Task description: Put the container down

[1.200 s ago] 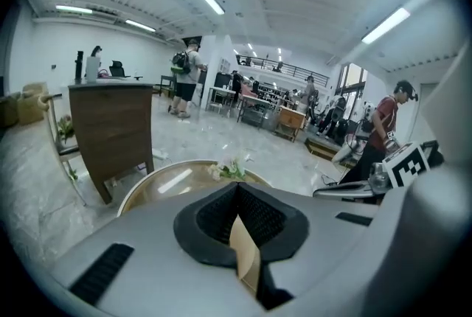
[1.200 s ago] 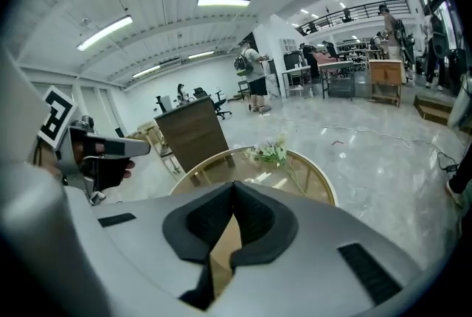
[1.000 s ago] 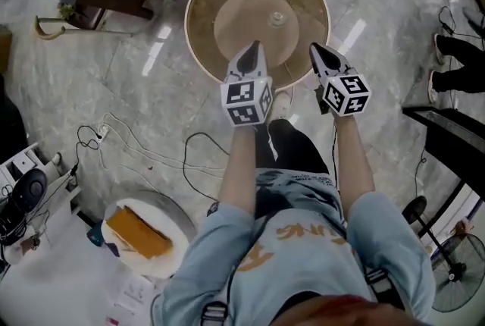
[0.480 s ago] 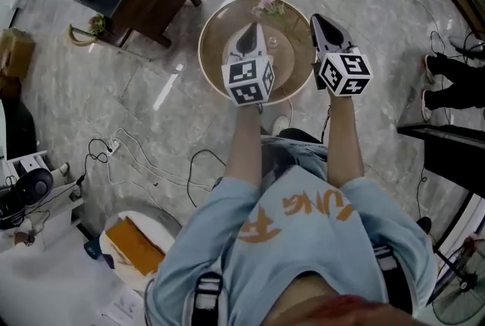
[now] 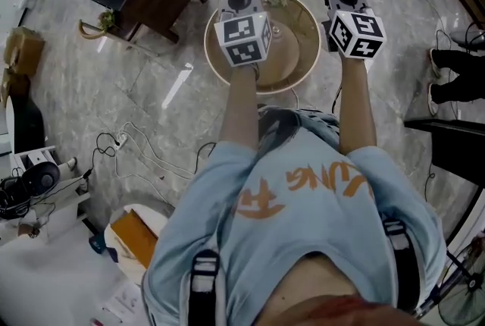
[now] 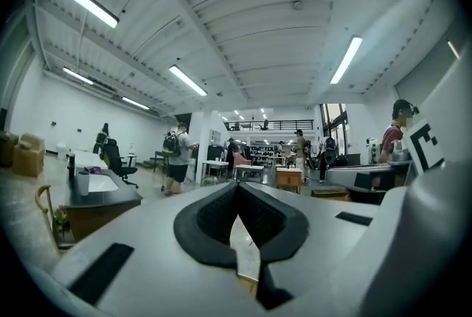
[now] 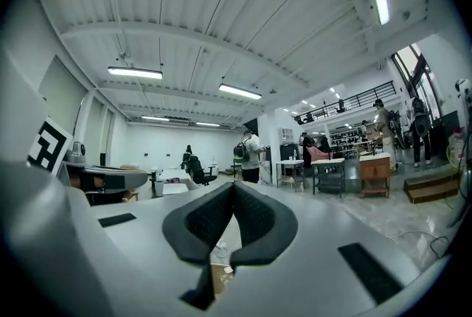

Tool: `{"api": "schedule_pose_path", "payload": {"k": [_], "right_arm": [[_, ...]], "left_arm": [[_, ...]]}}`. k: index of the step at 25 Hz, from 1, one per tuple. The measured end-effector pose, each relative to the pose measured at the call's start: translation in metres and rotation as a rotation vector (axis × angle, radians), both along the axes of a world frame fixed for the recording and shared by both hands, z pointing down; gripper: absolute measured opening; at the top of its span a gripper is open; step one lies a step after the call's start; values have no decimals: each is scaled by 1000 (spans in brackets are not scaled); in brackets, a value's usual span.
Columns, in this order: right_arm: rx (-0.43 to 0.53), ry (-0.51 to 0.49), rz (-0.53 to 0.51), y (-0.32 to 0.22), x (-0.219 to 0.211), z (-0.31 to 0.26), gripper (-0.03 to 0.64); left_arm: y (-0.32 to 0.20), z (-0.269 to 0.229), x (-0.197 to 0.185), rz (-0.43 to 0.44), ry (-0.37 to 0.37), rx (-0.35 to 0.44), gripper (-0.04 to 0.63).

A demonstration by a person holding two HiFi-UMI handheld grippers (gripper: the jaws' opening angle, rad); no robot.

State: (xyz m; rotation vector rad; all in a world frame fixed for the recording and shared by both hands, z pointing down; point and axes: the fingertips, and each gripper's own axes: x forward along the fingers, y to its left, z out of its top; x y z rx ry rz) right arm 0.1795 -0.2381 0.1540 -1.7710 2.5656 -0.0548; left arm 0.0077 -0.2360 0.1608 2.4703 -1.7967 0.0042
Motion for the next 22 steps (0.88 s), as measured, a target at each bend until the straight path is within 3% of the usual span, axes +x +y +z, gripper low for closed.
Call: {"api": "schedule_pose_path", "payload": {"k": [14, 22], "right_arm": [[44, 24, -26, -9, 13, -14, 11], [67, -11, -37, -12, 25, -21, 11]], "left_arm": [[-17, -14, 18, -3, -30, 41, 26], [-24, -16, 28, 5, -29, 47, 26]]}}
